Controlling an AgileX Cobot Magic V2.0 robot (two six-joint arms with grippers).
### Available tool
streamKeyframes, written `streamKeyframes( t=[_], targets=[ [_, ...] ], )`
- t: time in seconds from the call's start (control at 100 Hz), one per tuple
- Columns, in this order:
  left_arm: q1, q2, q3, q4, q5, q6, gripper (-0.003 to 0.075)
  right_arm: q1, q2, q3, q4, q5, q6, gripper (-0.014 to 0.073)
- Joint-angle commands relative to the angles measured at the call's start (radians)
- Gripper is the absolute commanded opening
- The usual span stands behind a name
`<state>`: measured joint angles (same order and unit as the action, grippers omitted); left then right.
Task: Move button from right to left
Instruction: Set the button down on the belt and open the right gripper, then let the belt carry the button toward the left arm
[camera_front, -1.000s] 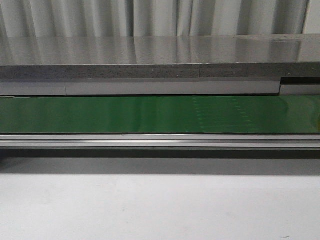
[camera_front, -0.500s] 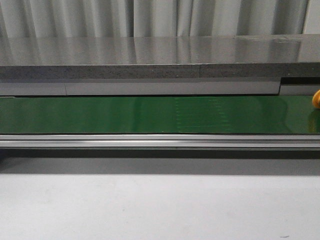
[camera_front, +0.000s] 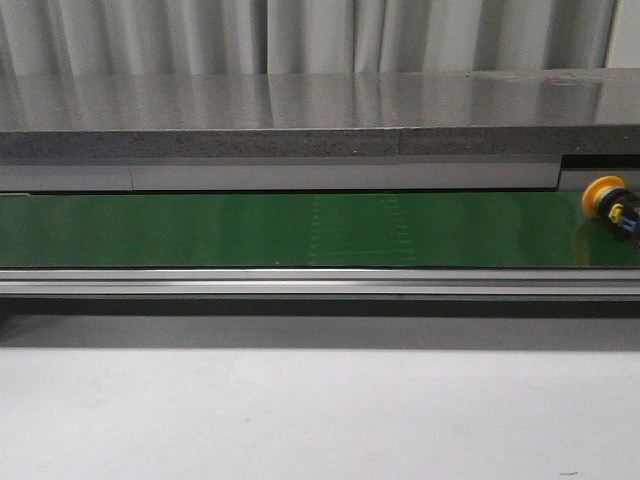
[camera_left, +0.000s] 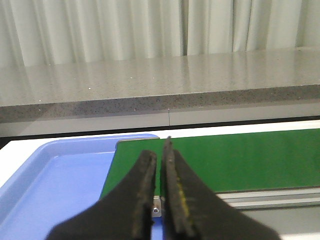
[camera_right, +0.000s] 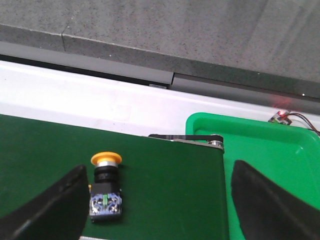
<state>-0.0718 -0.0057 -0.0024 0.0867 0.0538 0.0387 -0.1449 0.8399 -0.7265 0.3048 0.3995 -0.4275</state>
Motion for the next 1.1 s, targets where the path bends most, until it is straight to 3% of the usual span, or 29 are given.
streamKeyframes(
  t=[0.0, 0.44, 0.63, 0.99, 1.09],
  targets=[
    [-0.008, -0.035, 0.04, -0.003, -0.08, -0.012, 0.0005, 0.001, -0.1, 0.05, 0.013, -0.094, -0.013, 0.0552],
    [-0.008, -0.035, 0.04, -0.003, -0.08, -0.012, 0.0005, 0.023, -0.603, 0.34, 0.014, 0.026, -0.013, 0.0518],
    [-0.008, -0.035, 0.04, -0.003, -0.08, -0.012, 0.0005, 0.023, -0.713, 0.36, 0.014, 0.016, -0.013, 0.0356],
    [-0.008, -0.035, 0.04, -0.003, -0.08, -0.012, 0.0005, 0.023, -0.719, 0.36, 0.014, 0.042, -0.012, -0.0076],
    [-0.008, -0.035, 0.04, -0.003, -0.08, -0.012, 0.0005, 0.023, -0.719, 0.36, 0.014, 0.041, -0.012, -0.006]
  ],
)
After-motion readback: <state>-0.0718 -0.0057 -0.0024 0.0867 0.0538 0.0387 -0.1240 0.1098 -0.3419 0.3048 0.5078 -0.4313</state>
